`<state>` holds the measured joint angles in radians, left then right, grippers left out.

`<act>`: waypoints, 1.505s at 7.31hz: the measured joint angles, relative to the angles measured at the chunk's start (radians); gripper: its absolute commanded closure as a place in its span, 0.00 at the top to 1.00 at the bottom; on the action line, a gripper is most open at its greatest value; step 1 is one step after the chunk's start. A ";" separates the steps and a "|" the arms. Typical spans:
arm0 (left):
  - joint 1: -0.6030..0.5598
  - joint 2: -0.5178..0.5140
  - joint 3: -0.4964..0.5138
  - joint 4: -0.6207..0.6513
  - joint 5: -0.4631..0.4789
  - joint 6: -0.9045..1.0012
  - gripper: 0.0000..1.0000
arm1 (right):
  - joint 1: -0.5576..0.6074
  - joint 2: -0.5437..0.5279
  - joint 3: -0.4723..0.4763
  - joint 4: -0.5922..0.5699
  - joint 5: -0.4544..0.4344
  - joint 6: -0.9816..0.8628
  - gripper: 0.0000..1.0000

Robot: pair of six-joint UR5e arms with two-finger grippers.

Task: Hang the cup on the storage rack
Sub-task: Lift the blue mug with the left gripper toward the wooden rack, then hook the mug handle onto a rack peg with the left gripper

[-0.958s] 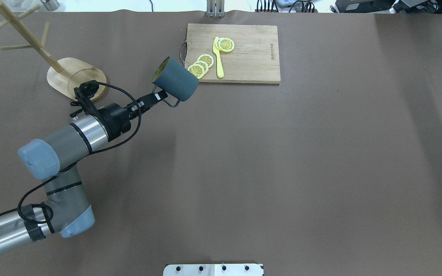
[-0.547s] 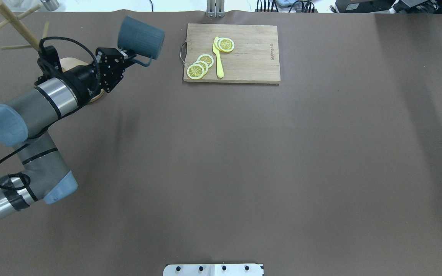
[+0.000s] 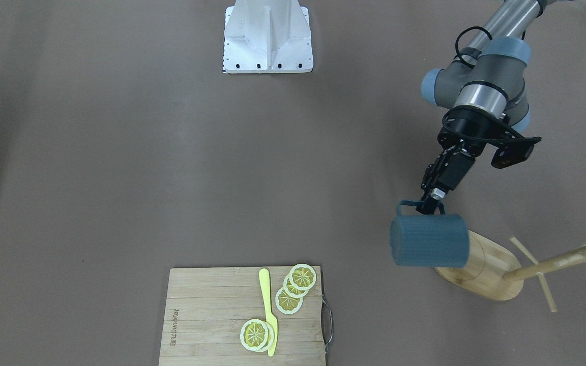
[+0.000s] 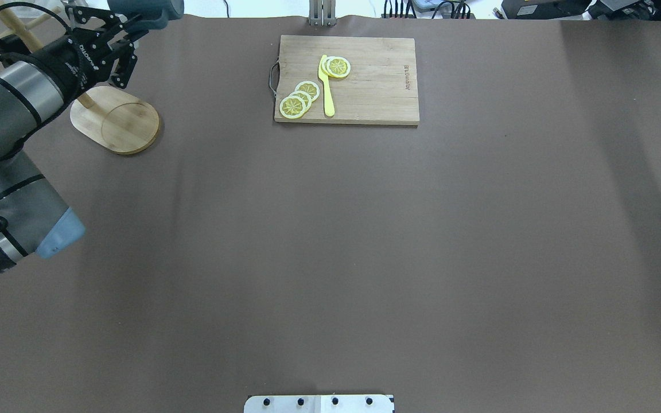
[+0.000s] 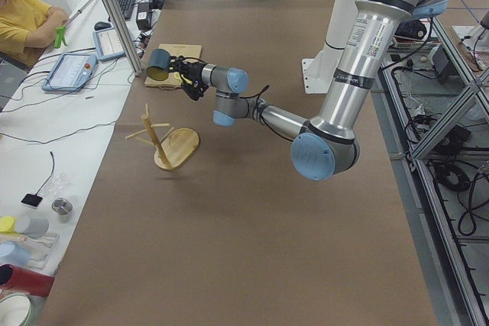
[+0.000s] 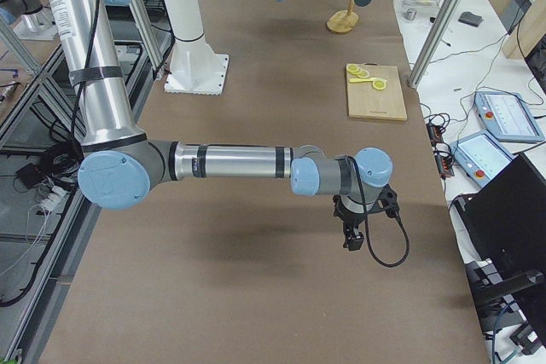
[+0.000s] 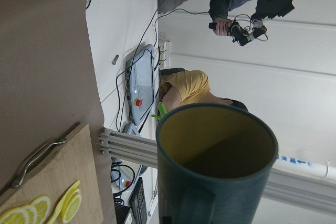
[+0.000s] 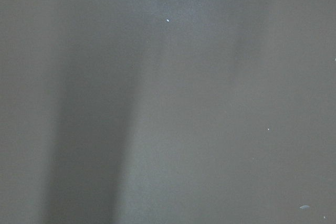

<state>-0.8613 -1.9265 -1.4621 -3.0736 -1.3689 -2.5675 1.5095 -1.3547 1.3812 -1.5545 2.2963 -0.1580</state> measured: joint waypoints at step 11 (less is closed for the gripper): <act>-0.123 0.060 0.019 0.084 -0.111 -0.427 0.00 | 0.000 -0.002 0.035 0.021 0.006 0.004 1.00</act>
<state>-0.9839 -1.8667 -1.4429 -2.9892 -1.4794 -2.9941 1.5096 -1.3564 1.4166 -1.5340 2.3022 -0.1537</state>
